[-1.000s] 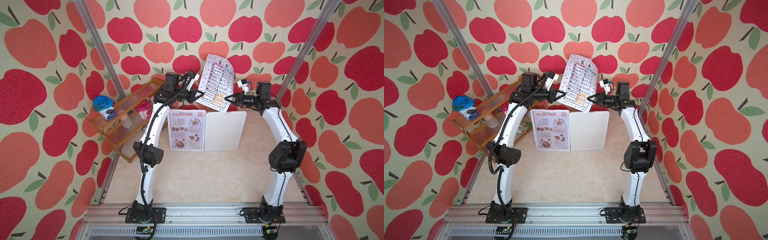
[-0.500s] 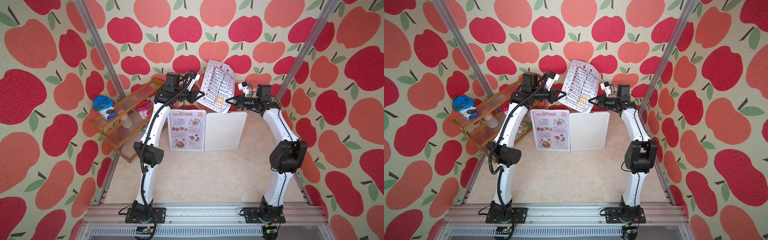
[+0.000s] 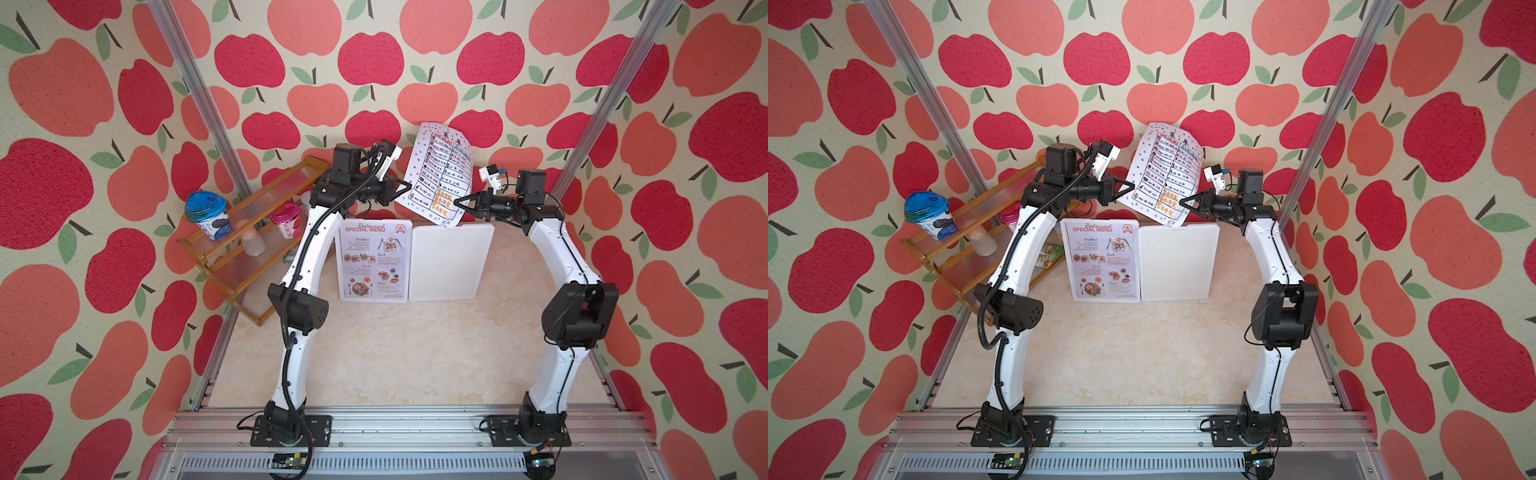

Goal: Insert the menus into the narrow rack
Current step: Insert the menu into the narrow rack.

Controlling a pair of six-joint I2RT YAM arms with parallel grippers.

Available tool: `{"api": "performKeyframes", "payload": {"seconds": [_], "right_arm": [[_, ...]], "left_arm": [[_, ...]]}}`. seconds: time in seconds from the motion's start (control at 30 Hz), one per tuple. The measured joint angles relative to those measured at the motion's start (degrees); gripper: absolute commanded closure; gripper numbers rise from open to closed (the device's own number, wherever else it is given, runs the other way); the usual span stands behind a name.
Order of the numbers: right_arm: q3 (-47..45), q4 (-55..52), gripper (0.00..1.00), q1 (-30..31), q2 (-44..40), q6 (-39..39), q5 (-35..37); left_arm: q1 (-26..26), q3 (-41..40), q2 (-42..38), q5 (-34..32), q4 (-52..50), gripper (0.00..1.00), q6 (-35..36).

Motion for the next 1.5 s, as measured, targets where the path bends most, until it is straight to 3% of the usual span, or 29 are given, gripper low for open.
{"api": "performKeyframes", "payload": {"seconds": [0.8, 1.5], "right_arm": [[0.2, -4.4, 1.0, -0.2, -0.5, -0.8, 0.7], [6.2, -10.8, 1.0, -0.3, 0.4, -0.9, 1.7]], "left_arm": [[-0.7, 0.0, 0.0, -3.2, 1.4, 1.0, -2.9], [-0.9, 0.0, 0.0, -5.4, 3.7, 1.0, -4.1]]}}
